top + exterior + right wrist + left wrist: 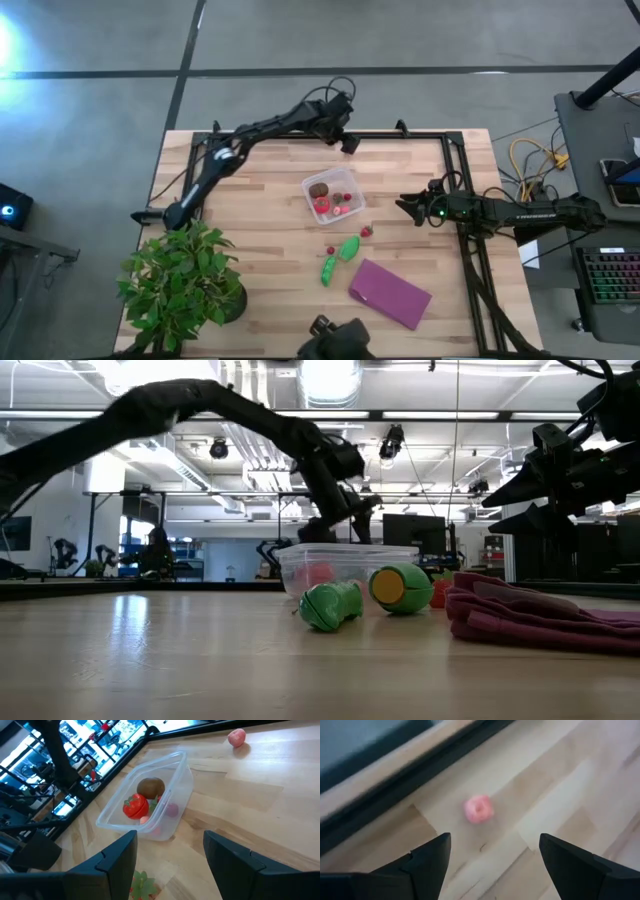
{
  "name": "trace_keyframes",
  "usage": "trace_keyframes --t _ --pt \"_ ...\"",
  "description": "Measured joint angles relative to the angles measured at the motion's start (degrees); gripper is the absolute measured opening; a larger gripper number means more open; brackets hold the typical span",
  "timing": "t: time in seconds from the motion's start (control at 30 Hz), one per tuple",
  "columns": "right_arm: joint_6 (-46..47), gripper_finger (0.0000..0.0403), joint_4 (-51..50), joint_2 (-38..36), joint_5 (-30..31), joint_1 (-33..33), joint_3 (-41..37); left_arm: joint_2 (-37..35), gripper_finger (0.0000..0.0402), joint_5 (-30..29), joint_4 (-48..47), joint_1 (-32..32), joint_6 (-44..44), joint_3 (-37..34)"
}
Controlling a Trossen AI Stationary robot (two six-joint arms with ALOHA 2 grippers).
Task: Pick and placing Produce into tupperware
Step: Put the pink peach into the transparent bin
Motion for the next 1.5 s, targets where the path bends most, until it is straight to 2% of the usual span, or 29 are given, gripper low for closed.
trace_keyframes --t 0.13,0.43,0.77,1.1,1.5 --pt "0.00 0.0219 0.00 0.00 0.00 0.01 0.01 4.43 0.0290 0.42 -2.13 0.34 -0.32 6.13" --pt "0.00 0.0219 -0.02 0.02 -0.01 0.00 0.01 6.50 0.0290 0.27 0.77 0.12 -0.56 5.74" --pt "0.01 0.0219 0.00 0.01 0.00 0.01 0.02 7.13 0.0288 -1.49 4.40 0.07 -4.86 3.98" --pt "0.00 0.0219 -0.01 0.02 -0.01 0.00 0.01 7.11 0.0213 -1.44 5.35 0.27 -5.70 2.87" --pt "0.01 0.0219 0.00 0.01 -0.01 0.00 0.00 7.11 0.0208 -1.34 5.43 0.34 -8.46 2.64"
